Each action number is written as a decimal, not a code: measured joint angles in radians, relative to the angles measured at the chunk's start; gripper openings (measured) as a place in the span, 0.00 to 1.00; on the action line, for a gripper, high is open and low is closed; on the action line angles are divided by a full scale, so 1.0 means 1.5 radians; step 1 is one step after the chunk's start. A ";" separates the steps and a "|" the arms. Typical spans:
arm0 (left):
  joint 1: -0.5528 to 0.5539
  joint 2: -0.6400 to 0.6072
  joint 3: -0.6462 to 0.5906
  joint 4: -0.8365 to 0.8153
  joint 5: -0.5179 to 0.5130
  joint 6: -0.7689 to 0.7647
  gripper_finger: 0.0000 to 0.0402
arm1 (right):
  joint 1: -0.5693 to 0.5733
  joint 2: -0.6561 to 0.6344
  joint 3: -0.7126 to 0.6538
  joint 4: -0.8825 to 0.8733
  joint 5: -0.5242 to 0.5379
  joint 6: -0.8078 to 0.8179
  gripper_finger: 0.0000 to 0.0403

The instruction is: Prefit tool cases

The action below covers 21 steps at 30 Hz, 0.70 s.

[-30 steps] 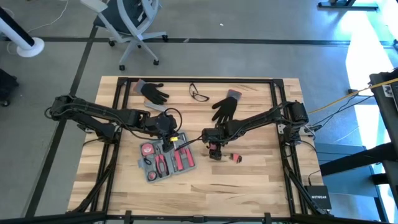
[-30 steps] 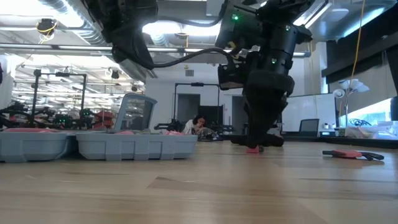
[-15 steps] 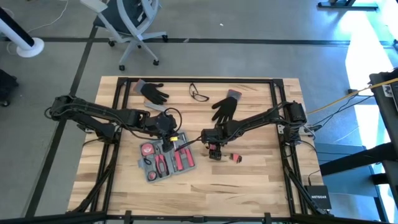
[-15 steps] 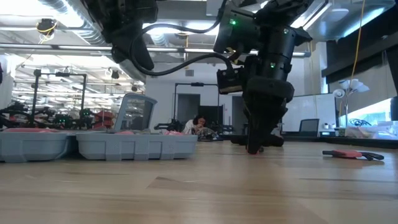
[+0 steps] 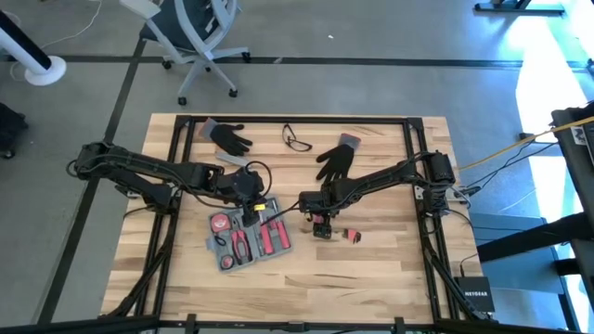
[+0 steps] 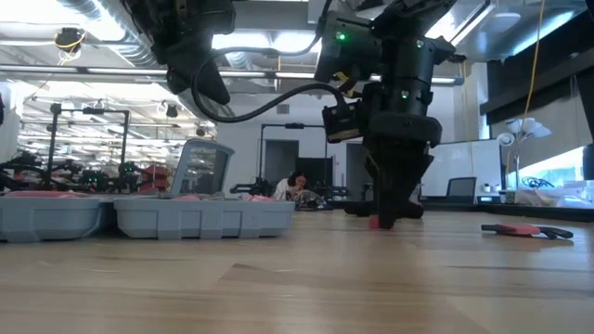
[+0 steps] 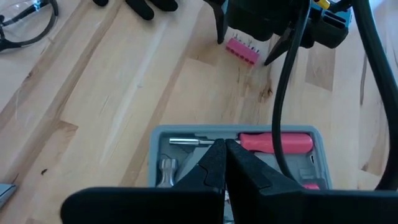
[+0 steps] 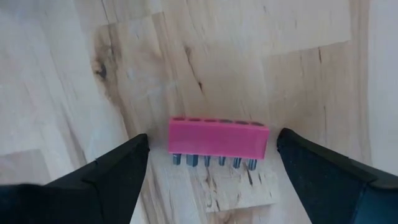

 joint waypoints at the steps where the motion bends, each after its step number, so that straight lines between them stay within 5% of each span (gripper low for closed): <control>1: 0.000 0.000 0.000 0.000 0.000 0.000 0.00 | 0.000 0.000 0.000 0.001 0.000 0.000 0.87; 7: 0.000 0.000 0.000 0.000 0.000 -0.004 0.00 | 0.000 0.001 0.000 0.003 0.007 0.002 0.84; 17: 0.000 0.000 0.000 -0.002 0.000 -0.009 0.00 | 0.001 0.016 0.005 -0.006 0.033 0.053 0.41; 21: 0.000 0.000 0.000 -0.002 0.000 -0.009 0.00 | 0.001 0.019 0.014 -0.012 0.030 0.053 0.34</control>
